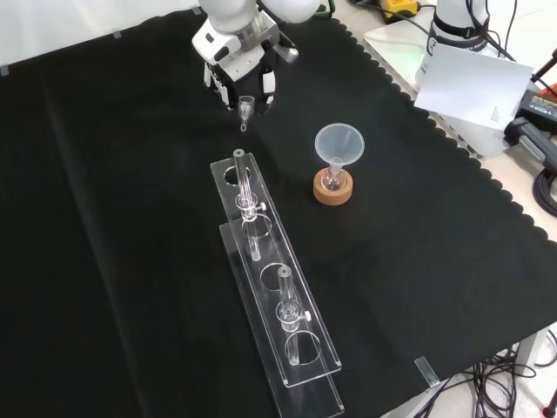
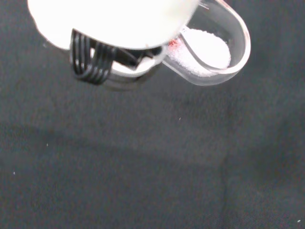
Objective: Pick up the weighing funnel.
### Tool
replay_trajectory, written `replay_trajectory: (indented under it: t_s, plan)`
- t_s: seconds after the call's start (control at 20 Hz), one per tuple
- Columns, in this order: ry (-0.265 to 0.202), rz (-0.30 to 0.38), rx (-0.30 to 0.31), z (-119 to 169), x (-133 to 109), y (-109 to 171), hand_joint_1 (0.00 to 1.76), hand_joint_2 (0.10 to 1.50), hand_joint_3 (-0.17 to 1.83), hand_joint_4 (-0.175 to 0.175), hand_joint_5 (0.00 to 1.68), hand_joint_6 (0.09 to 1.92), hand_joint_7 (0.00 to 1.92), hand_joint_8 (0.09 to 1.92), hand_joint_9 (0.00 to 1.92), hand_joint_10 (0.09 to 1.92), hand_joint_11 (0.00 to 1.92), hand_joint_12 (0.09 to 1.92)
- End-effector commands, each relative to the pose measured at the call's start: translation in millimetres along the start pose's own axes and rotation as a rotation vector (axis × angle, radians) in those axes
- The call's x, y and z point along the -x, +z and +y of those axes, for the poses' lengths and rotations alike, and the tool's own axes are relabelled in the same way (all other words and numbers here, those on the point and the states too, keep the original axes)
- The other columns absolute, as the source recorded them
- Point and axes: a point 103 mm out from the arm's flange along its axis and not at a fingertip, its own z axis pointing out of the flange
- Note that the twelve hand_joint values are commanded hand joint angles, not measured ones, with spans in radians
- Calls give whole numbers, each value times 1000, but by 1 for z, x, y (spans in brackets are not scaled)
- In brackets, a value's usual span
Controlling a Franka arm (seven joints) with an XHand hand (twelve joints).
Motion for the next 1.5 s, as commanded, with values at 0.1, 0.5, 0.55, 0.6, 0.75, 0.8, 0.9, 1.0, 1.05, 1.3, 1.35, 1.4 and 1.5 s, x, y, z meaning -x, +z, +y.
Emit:
replay_trajectory:
  t_s: [0.1, 0.5, 0.55, 0.6, 0.75, 0.8, 0.9, 1.0, 1.05, 1.3, 1.35, 1.4, 1.5]
  plan:
    - [23, -21, -4, -13, 1, -35, 1211, 583, 650, -69, 1577, 87, 1565, 126, 1477, 87, 1058, 906]
    - [25, -46, -16, -23, -7, -61, 1210, 584, 650, -66, 1577, 87, 1566, 124, 1477, 87, 1057, 905]
    - [22, -50, -14, -24, -11, -68, 1209, 584, 650, -65, 1577, 87, 1566, 124, 1477, 87, 1057, 905]
    - [19, -54, -9, -24, -15, -72, 1209, 584, 650, -65, 1577, 87, 1566, 124, 1477, 87, 1057, 905]
    - [24, -40, 1, -24, -20, -82, 1209, 585, 650, -63, 1577, 87, 1567, 123, 1476, 87, 1057, 905]
    - [24, -43, 7, -24, -22, -87, 1208, 585, 649, -60, 1577, 87, 1567, 122, 1476, 87, 1055, 904]
    - [33, -49, 15, -24, -27, -96, 1207, 586, 648, -56, 1577, 87, 1567, 121, 1476, 87, 1055, 903]
    - [36, -57, 21, -23, -31, -102, 1207, 586, 648, -54, 1577, 87, 1568, 120, 1476, 87, 1055, 903]
    - [39, -60, 22, -22, -35, -107, 1207, 586, 648, -53, 1577, 87, 1568, 120, 1476, 87, 1055, 903]
    - [56, -53, 37, -18, -43, -119, 1206, 587, 647, -48, 1577, 87, 1569, 118, 1476, 87, 1055, 903]
    - [58, -59, 37, -16, -45, -122, 1206, 587, 647, -47, 1577, 87, 1569, 118, 1476, 87, 1055, 903]
    - [62, -60, 40, -14, -46, -125, 1206, 587, 646, -46, 1577, 87, 1569, 118, 1476, 87, 1055, 903]
    - [67, -41, 51, -12, -45, -129, 1205, 587, 646, -45, 1577, 87, 1569, 117, 1476, 87, 1054, 903]
